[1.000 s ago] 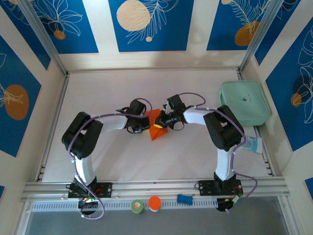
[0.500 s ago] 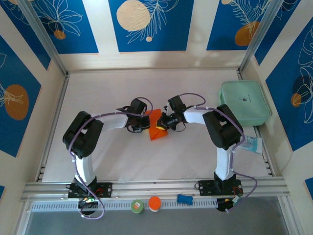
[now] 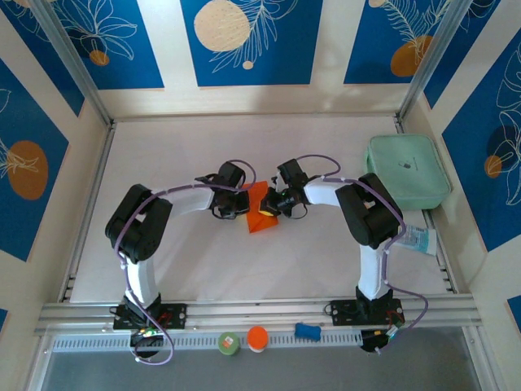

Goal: Fold a paper plane with a square sheet of paper (pick it up from the middle)
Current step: Fold the triangle a second time at the center of the table.

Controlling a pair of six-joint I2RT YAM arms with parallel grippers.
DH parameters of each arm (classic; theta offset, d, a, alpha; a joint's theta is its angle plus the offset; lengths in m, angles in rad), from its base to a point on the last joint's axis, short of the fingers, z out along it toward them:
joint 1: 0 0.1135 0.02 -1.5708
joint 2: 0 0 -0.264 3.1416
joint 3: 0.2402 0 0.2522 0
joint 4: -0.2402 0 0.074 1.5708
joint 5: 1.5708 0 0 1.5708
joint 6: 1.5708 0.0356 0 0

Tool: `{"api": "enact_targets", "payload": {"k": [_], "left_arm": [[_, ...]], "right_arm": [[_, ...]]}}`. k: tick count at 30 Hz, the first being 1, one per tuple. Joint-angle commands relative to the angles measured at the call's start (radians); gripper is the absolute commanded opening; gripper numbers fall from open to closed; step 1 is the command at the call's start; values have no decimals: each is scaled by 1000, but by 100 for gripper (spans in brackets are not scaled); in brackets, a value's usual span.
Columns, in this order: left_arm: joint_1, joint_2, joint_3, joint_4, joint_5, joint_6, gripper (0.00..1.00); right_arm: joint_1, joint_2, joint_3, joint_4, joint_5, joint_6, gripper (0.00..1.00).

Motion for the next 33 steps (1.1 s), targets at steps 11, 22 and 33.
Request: {"api": "enact_targets", "payload": {"k": [11, 22, 33], "left_arm": [[-68, -159, -114, 91, 107, -145, 11], [-93, -122, -174, 154, 97, -207, 10], [-93, -100, -194, 154, 89, -208, 10]], "right_arm": [[47, 93, 1, -208, 212, 92, 2], [44, 97, -4, -216, 219, 106, 2], [43, 102, 3, -223, 217, 103, 2]]}}
